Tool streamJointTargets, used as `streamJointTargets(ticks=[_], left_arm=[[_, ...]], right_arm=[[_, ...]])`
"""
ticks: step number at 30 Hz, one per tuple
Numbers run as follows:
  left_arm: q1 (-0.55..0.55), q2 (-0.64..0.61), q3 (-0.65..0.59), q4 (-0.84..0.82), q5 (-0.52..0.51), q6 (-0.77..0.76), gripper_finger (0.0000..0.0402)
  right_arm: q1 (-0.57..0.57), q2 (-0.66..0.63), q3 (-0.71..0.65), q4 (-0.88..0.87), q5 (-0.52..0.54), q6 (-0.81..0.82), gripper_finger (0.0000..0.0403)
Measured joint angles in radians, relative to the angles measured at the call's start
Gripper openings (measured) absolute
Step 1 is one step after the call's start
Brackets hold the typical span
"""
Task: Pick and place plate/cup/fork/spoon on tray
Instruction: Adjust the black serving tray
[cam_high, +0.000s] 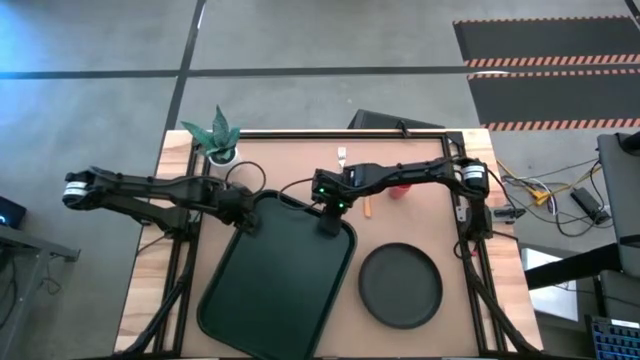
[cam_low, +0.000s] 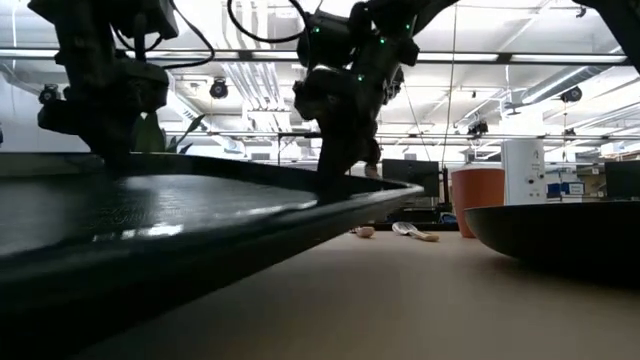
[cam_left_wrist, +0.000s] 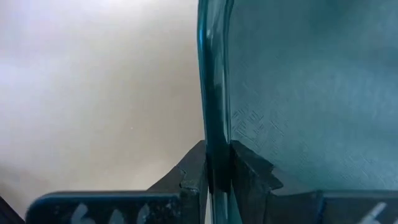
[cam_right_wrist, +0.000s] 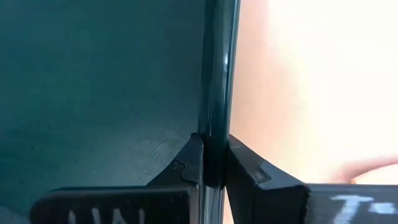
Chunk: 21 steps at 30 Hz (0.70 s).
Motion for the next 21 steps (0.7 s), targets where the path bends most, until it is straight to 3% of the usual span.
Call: streamJointTargets(ticks=[10, 21], left_arm=[[0.002, -0.01, -0.011, 0.017, -0.073, 0.049, 0.0042], [0.048, 0.025, -0.015, 0.1, -0.109, 0.191, 0.0042]], right_arm=[[0.078, 0.006, -0.138, 0.156, 0.035, 0.192, 0.0027], [0.201, 0.001, -0.148, 0.139, 0.088, 0.397, 0.0027]])
